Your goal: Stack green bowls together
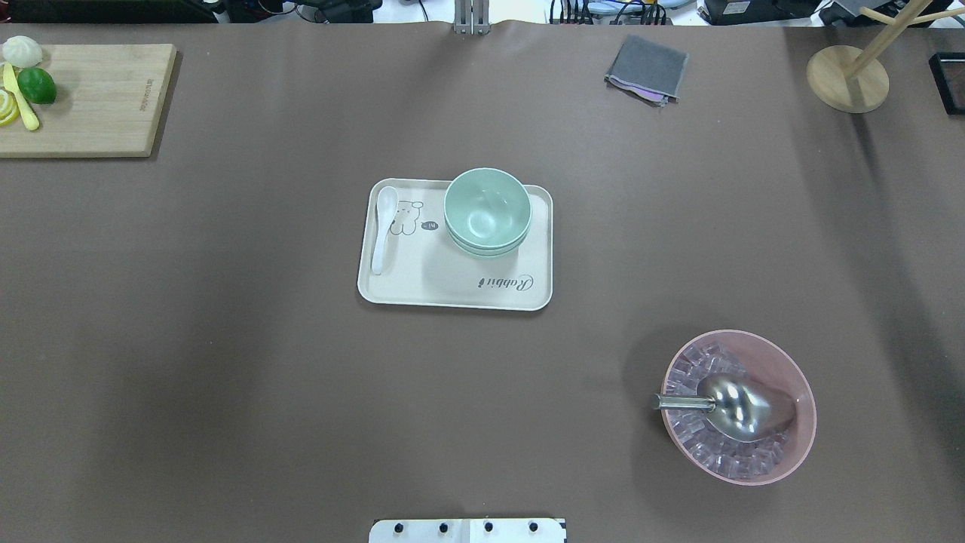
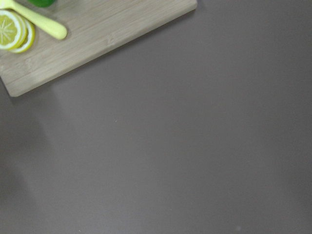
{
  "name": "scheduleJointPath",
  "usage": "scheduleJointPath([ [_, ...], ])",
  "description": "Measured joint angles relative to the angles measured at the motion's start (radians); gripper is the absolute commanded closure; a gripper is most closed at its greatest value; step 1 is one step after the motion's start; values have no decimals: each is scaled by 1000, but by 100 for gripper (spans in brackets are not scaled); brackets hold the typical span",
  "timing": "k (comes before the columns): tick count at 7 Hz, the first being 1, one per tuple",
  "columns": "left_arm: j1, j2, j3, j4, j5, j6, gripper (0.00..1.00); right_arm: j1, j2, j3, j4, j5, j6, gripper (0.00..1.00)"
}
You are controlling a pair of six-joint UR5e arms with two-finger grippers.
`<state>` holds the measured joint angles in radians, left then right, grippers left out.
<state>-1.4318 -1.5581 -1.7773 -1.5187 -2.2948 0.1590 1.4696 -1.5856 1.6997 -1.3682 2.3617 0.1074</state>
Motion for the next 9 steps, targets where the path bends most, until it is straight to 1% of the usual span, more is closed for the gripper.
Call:
scheduleJointPath([
  [1,-24,21,11,-36,-1,-16,2,-11,-5,6,-1,-19,-13,0],
  [3,-45,23,17,-41,-25,-28,2,-32,-4,0,-4,-28,-20,0],
  [5,-82,16,20,-4,-58,-28,2,-31,4,-20,-21,-23,-21,0],
  [7,-114,6,26,49,-81,-18,2,-3,11,-49,-42,-20,-28,0],
  [9,-153,3,58,54,-87,16,2,27,11,-73,-46,-15,-35,0],
])
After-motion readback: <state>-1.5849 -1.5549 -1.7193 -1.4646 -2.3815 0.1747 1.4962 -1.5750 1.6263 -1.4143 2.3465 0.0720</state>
